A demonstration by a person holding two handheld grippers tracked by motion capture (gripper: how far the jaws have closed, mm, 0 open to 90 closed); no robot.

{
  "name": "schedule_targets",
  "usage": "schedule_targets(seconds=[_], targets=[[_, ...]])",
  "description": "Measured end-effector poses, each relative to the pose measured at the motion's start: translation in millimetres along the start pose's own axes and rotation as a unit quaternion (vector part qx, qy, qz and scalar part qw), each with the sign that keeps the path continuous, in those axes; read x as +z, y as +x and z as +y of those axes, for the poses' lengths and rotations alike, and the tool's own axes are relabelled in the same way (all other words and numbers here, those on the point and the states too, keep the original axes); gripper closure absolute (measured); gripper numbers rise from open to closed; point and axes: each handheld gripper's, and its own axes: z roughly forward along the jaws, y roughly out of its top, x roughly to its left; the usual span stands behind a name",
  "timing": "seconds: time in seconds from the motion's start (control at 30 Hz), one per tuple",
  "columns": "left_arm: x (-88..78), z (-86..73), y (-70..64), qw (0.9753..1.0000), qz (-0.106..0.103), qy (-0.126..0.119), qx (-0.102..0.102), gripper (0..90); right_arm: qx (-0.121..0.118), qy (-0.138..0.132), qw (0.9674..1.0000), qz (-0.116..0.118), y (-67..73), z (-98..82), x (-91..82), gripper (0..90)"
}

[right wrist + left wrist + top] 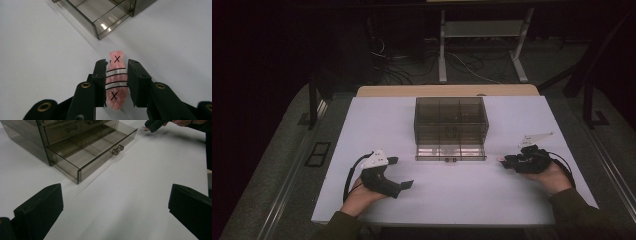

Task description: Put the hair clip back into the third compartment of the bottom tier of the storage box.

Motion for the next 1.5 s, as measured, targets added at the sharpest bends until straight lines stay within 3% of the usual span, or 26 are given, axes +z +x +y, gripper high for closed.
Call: schedule_targets(seconds=[1.5], targets=[[0.4,0.5,-2.9,1.0,-0.001,-0.005,-0.004,0.0,-0.008,-0.032,0.9992,0.022,7.7,19.5,-20.8,68.0]])
